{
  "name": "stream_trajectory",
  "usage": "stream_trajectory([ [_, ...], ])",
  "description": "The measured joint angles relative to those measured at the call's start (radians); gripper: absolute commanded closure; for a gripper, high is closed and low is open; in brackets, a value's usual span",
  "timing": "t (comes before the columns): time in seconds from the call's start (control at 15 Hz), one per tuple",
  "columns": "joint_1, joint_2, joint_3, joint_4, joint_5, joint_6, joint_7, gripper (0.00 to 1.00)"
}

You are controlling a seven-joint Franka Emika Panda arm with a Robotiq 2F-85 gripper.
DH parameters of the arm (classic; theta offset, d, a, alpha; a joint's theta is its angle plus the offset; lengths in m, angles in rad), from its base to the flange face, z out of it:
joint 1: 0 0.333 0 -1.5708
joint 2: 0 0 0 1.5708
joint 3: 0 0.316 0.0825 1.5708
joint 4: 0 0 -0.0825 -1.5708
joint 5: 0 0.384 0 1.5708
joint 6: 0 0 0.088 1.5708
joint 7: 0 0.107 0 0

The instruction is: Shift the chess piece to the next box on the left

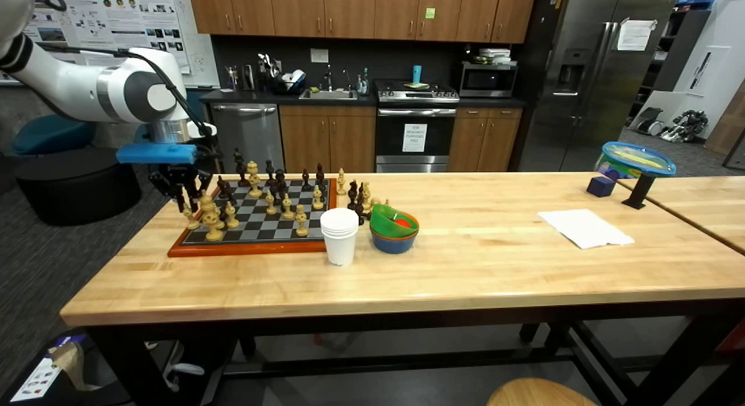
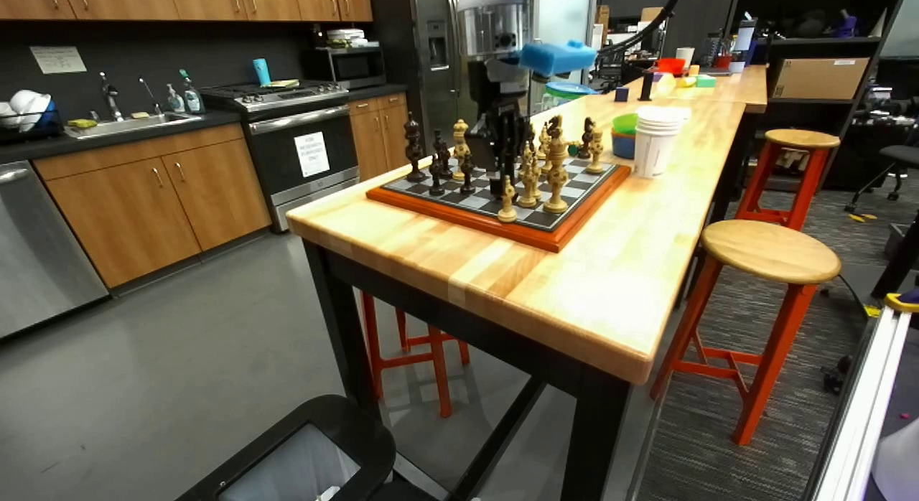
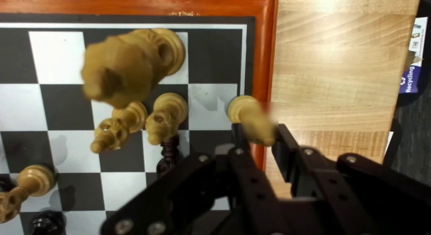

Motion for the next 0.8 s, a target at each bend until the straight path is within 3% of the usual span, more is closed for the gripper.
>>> stream_trajectory([
  [0.8, 0.000, 0.006, -0.002, 0.051, -0.025, 0.008, 0.040, 0.94],
])
